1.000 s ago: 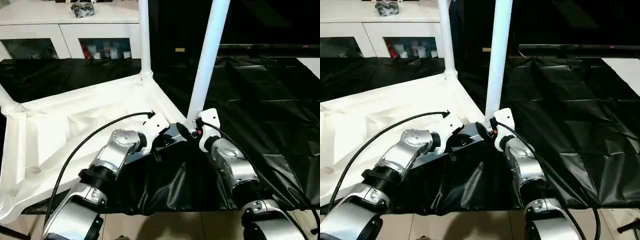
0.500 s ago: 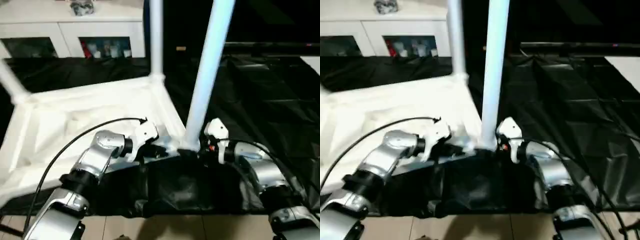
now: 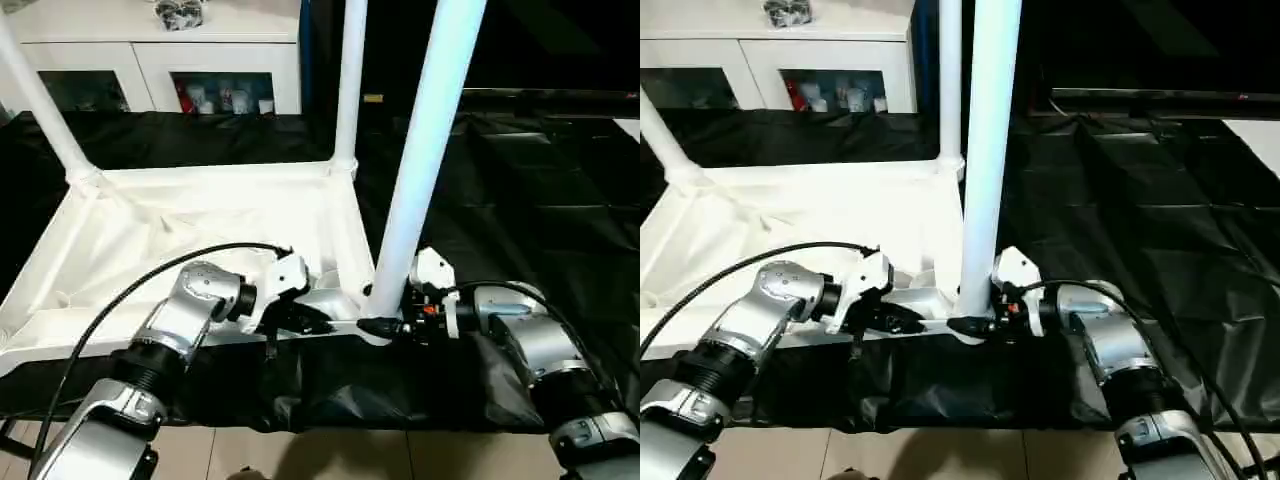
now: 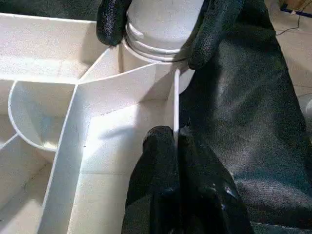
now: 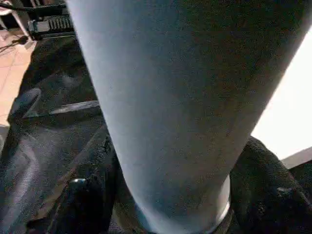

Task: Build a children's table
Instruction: Rotate leg to tighten

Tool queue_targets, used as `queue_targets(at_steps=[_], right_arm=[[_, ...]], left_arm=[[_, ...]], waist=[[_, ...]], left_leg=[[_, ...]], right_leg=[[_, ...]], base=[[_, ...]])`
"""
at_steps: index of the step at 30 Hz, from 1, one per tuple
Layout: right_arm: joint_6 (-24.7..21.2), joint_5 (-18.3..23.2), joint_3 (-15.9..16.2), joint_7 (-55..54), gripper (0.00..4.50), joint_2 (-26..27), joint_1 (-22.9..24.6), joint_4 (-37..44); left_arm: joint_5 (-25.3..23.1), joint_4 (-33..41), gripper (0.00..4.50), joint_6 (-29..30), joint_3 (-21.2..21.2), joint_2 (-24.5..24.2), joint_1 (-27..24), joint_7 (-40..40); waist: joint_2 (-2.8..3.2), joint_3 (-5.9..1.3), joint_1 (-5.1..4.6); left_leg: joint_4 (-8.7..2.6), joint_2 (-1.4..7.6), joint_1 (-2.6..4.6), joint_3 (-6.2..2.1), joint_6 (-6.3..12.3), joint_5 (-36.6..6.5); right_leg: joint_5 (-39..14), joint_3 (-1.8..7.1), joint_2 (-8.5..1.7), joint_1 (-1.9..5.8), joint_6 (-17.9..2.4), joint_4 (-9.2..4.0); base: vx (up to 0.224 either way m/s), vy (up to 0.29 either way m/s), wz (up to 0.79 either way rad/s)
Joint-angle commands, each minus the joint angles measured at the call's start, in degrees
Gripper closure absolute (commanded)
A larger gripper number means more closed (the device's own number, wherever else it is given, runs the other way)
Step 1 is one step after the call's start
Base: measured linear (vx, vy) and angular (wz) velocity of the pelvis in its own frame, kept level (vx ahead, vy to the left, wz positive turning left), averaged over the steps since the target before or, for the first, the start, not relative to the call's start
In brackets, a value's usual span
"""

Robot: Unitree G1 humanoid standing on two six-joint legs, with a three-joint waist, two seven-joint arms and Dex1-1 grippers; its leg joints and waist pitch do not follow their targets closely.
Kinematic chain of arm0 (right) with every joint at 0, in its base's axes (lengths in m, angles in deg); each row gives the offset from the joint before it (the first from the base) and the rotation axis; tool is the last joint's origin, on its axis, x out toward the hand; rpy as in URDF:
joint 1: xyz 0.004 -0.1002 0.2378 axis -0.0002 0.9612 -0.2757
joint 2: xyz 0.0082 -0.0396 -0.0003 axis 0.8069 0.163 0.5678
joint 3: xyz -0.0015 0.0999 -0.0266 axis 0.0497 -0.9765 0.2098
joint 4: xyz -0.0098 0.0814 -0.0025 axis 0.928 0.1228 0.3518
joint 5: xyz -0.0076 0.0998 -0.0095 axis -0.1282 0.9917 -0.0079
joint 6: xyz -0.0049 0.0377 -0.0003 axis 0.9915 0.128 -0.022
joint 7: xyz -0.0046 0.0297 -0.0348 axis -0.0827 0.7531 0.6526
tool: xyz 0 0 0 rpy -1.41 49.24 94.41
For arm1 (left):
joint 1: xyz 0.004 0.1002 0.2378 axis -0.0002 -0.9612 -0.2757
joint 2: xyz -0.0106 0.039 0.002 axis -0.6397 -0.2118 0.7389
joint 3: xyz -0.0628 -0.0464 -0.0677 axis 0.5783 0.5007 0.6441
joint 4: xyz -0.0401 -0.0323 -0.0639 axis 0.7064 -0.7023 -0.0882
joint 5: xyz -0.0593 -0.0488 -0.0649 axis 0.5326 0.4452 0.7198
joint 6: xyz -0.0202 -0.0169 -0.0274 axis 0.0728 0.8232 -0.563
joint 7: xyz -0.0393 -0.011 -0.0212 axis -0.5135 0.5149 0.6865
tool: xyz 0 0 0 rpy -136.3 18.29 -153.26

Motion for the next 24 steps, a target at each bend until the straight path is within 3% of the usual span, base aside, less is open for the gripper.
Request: queue_targets(at_steps=[1,6,8,10,11,13,15,16,17,18,21,23,24], right_arm=[[-0.6,0.5,6.5,4.9,1.83,2.5,1.8,1.5],[-1.1,1.2,3.3,-2.4,1.85,6.3,1.9,0.2],[-0.7,0.5,0.9,-9.9,1.86,9.3,1.2,-2.3],[-1.4,-0.8,-1.7,-20.7,1.86,13.0,0.0,-5.7],[-1.4,-0.8,-1.7,-20.7,1.86,13.0,0.0,-5.7],[-2.2,-1.6,-4.2,-31.1,1.86,16.5,-1.4,-9.2],[-2.7,-1.6,-5.0,-34.3,1.86,17.7,-1.9,-10.2],[-2.9,-1.1,-7.0,-40.6,1.86,20.9,-3.0,-11.7],[-2.8,-1.0,-7.2,-41.5,1.86,21.5,-3.1,-11.8],[-1.8,-1.5,-7.7,-44.4,1.86,24.1,-3.7,-11.9],[-0.4,-2.1,-7.2,-44.2,1.86,25.1,-3.7,-11.6],[0.6,-2.4,-6.9,-44.1,1.18,25.2,-3.7,-11.3],[0.8,-2.5,-6.9,-44.6,1.16,25.0,-3.7,-11.4]], left_arm=[[0.9,0.9,4.5,-0.5,-0.2,1.8,0.8,-2.6],[0.0,-0.7,4.5,0.1,1.4,4.0,1.7,-9.0],[-1.1,-2.2,4.5,0.6,2.3,5.8,2.7,-14.5],[-2.1,-3.6,4.5,2.0,3.5,8.3,3.8,-21.0],[-2.1,-3.6,4.5,2.0,3.5,8.3,3.8,-21.0],[-2.8,-4.6,4.5,3.3,4.3,10.9,4.6,-27.0],[-3.0,-4.7,4.5,3.6,4.4,11.8,4.8,-28.5],[-3.4,-4.8,4.5,4.8,4.8,14.1,4.9,-32.7],[-3.5,-4.7,4.5,4.9,4.7,14.5,4.9,-33.1],[-4.2,-4.3,4.5,5.0,4.2,16.0,4.6,-33.9],[-4.9,-4.1,4.5,4.4,3.4,16.5,4.3,-33.7],[-5.1,-4.1,4.5,4.0,3.0,16.5,4.1,-33.1],[-5.0,-4.0,4.5,4.1,3.0,16.5,4.0,-33.0]], waist=[[-0.85,-3.17,-0.06],[-0.82,-3.0,-0.12],[-0.91,-2.75,-0.54],[-0.8,-2.68,-0.82],[-0.79,-2.53,-1.14],[-0.7,-2.44,-1.94],[-0.76,-2.53,-2.26],[-0.55,-2.46,-2.34],[-0.64,-2.46,-2.61],[-0.46,-2.52,-2.6],[-0.64,-2.62,-2.68],[-0.54,-2.73,-2.75],[-0.56,-2.74,-2.74]], left_leg=[[-3.33,1.65,0.17,-0.58,3.58,-13.4],[-3.47,1.67,0.33,-0.6,3.02,-14.6],[-3.7,1.56,0.35,-0.75,2.11,-16.2],[-3.77,1.33,0.86,-0.97,0.89,-18.0],[-3.82,1.22,1.02,-1.1,0.33,-19.0],[-4.04,1.13,0.8,-1.47,0.13,-20.6],[-3.97,1.01,0.89,-1.48,0.33,-21.4],[-3.95,0.98,0.91,-1.48,0.44,-21.7],[-3.93,0.95,0.96,-1.41,0.41,-22.0],[-3.91,0.86,0.87,-1.4,0.64,-21.8],[-3.98,0.82,0.6,-1.42,1.17,-21.3],[-4.02,0.93,0.42,-1.37,1.67,-20.6],[-4.01,0.93,0.41,-1.28,1.86,-20.2]], right_leg=[[-16.7,2.22,-3.06,2.59,-11.3,-3.62],[-18.9,2.27,-3.09,2.39,-10.8,-3.96],[-22.4,2.21,-3.14,2.25,-9.8,-4.3],[-27.6,2.08,-3.36,1.97,-8.3,-4.96],[-30.2,1.93,-3.32,1.75,-7.3,-5.33],[-32.6,1.68,-3.26,1.81,-5.7,-5.73],[-33.4,1.66,-3.26,1.64,-5.1,-6.0],[-33.5,1.68,-3.22,1.54,-5.0,-6.05],[-33.3,1.76,-3.15,1.3,-5.1,-6.15],[-33.1,1.79,-3.12,1.37,-4.9,-6.2],[-31.9,1.81,-3.1,1.5,-4.8,-6.11],[-29.5,1.97,-3.07,1.61,-5.6,-5.81],[-28.5,2.03,-3.03,1.61,-6.0,-5.74]], base=[[0.0,0.0,0.0],[0.0,0.0,0.0],[0.0,0.0,0.0],[0.0,0.0,0.0],[0.0,0.0,0.0],[0.0,0.0,0.0],[0.0,0.0,0.0],[0.0,0.0,0.0],[0.0,0.0,0.0],[0.0,0.0,0.0],[0.0,0.0,0.0],[0.0,0.0,0.0],[0.0,0.0,0.0]])
